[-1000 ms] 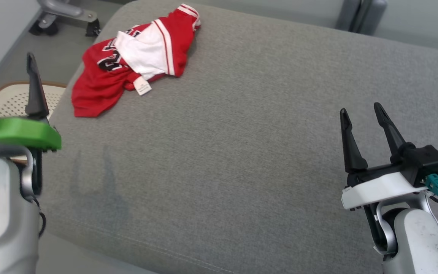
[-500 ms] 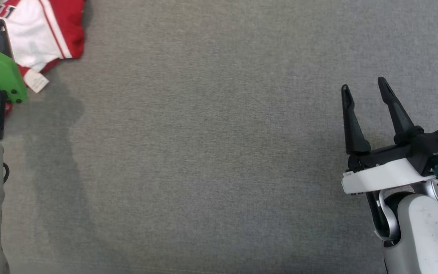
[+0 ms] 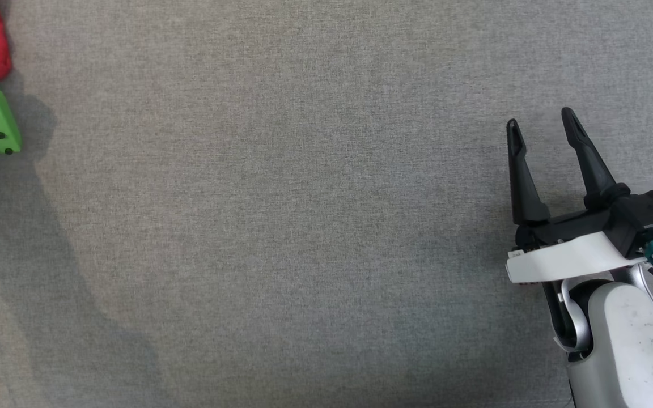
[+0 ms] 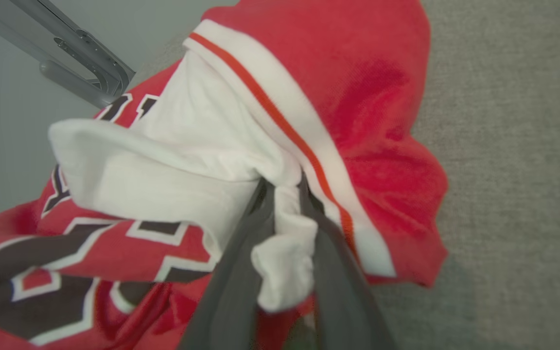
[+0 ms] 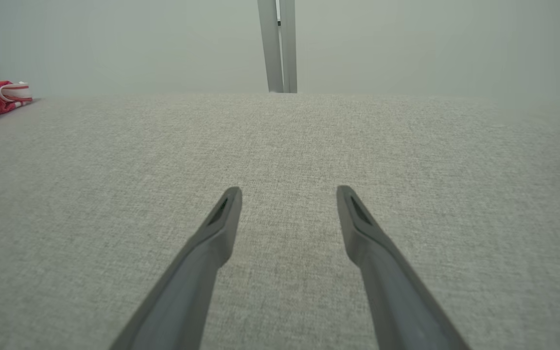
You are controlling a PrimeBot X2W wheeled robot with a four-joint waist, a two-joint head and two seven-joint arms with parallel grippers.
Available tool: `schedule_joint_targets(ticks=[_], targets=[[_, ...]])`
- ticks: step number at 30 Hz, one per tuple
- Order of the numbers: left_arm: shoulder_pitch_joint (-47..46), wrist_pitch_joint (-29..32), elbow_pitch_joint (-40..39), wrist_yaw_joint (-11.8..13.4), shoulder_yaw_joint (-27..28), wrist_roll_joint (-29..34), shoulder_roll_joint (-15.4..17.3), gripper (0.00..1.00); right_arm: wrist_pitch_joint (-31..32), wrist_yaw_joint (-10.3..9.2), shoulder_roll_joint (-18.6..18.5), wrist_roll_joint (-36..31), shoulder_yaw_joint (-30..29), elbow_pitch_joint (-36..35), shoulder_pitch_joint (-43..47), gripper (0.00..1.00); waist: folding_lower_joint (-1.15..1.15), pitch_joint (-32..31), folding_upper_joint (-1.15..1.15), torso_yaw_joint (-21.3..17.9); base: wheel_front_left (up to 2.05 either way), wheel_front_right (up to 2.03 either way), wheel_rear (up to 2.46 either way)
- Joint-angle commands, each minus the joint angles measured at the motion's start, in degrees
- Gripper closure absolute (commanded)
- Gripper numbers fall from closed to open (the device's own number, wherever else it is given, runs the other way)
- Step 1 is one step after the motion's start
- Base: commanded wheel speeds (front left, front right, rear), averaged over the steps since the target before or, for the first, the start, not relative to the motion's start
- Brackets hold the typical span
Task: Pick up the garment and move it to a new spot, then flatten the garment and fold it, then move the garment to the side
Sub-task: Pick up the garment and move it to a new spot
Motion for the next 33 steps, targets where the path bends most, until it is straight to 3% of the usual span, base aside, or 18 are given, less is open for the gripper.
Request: schedule_joint_targets(ticks=[1,14,21,26,33], targets=[[0.01,-0.47,0.93,-0.29,-0.35,-0.22,0.14,1.00,-0.49,-0.06,-0.11,0.07,-0.04,0.29,-0.67,0.00,0.00,-1.25,0.00,0.18,0.00,0.00,0.00],[-0.66,-6.93,2.56,-1.69,-4.49,1.87,0.44,1.00,-2.99,-0.06,-0.13,3.04,-0.16,5.85,2.13,0.00,0.00,-15.64,0.00,-0.88,0.00,0.00,0.00],[-1.82,-8.81,-0.44,-2.84,-9.40,1.86,-2.30,1.00,-4.19,-0.06,-0.13,5.11,-1.52,8.27,4.87,0.00,0.00,-23.18,0.00,-2.59,0.00,0.00,0.00],[-0.30,-9.00,-6.89,-2.81,-17.47,-2.24,-6.46,1.00,-4.95,-0.06,-0.13,6.35,-2.65,9.41,6.85,0.00,0.00,-26.75,0.00,-4.39,0.00,0.00,0.00],[4.43,-7.81,-19.12,-2.83,-28.66,-12.04,-9.24,1.00,-5.57,-0.06,-0.12,7.04,-3.71,9.92,8.72,0.00,0.00,-27.60,0.00,-7.47,0.00,0.00,0.00]])
